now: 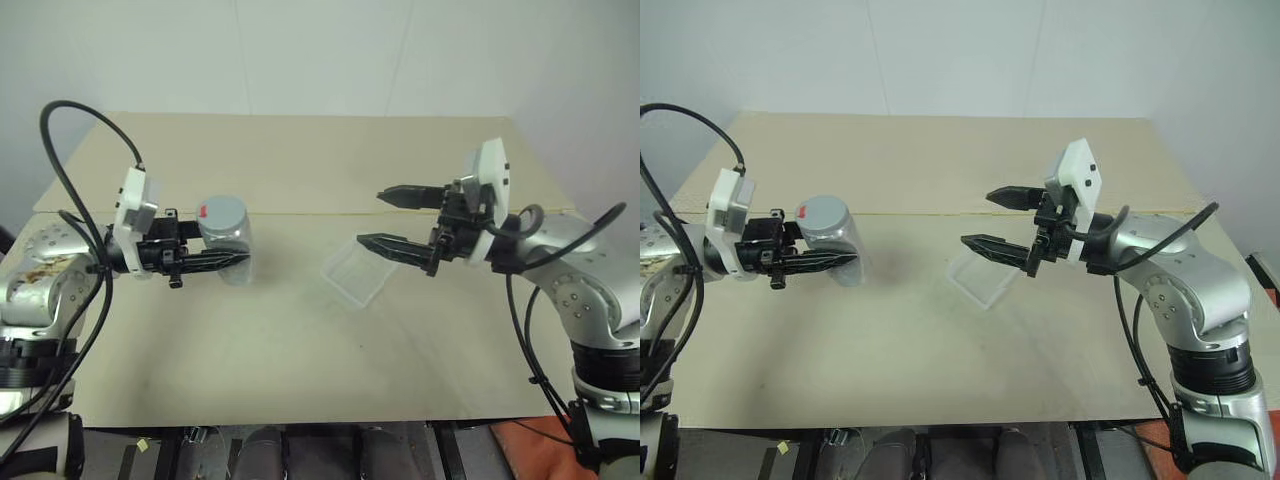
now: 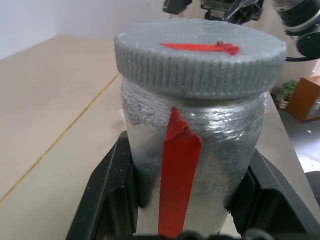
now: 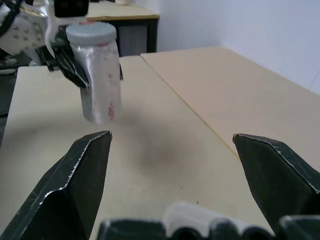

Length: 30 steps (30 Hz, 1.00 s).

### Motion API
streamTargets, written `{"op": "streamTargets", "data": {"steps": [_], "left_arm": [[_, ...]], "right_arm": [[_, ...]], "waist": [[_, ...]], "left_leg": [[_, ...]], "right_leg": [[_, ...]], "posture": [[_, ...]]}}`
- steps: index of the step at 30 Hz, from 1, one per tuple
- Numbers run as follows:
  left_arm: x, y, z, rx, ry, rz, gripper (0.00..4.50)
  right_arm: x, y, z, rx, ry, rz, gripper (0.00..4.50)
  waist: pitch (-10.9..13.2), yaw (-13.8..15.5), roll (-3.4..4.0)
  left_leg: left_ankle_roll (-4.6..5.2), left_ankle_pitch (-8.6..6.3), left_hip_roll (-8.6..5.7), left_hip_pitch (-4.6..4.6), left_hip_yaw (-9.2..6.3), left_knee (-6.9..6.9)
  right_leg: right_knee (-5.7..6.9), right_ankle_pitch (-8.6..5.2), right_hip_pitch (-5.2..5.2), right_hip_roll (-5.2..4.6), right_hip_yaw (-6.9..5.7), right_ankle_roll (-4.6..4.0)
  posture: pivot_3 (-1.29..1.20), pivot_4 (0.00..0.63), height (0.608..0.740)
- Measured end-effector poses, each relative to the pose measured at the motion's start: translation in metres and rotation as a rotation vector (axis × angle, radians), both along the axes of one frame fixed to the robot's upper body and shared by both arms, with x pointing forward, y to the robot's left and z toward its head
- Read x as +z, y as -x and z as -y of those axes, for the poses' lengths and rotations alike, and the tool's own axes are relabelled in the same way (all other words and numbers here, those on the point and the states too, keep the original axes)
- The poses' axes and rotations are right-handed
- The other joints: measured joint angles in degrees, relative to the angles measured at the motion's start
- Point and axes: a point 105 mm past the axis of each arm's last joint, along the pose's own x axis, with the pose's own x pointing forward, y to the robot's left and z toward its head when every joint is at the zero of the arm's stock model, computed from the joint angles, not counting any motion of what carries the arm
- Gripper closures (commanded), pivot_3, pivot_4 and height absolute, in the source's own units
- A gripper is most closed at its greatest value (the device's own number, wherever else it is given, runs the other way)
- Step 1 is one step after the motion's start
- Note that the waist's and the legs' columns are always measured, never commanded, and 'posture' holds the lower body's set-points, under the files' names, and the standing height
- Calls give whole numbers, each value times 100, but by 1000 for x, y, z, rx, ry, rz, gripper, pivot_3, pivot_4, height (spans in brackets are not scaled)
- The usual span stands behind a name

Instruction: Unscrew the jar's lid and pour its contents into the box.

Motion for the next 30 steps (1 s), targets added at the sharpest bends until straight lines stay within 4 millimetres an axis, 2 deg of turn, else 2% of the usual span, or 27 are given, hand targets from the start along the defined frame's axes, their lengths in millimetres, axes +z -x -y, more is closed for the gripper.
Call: {"op": "streamTargets", "data": {"steps": [6,11,14,20,30], "left_arm": [[-7,-9,12,-63,4,-31,2558],[-2,-16,27,-127,1,-3,2558],[-1,-21,36,-153,13,3,2558],[-3,-27,45,-174,27,3,2558],[-6,-28,48,-190,21,-2,2558]], "right_arm": [[9,3,-22,69,-45,0,0],[18,6,-55,137,-90,6,0],[20,1,-70,127,-99,6,0],[18,-4,-85,111,-83,8,0],[16,-7,-101,117,-65,3,0]], "waist": [[0,0,0],[0,-8,0],[0,-15,0],[0,-24,0],[0,-85,1]], "left_leg": [[0,1,0,-6,0,2],[-3,2,0,-6,-1,3],[-17,11,0,-8,-1,4],[-25,15,0,-20,-4,6],[-24,15,0,-21,-9,7]], "right_leg": [[9,1,-1,1,-1,1],[16,1,-1,3,-3,1],[17,1,0,3,-3,2],[16,2,-6,3,-8,4],[21,2,-7,2,-10,4]], "posture": [[0,150,740],[0,150,740],[0,150,740],[0,150,740],[0,150,740]]}}
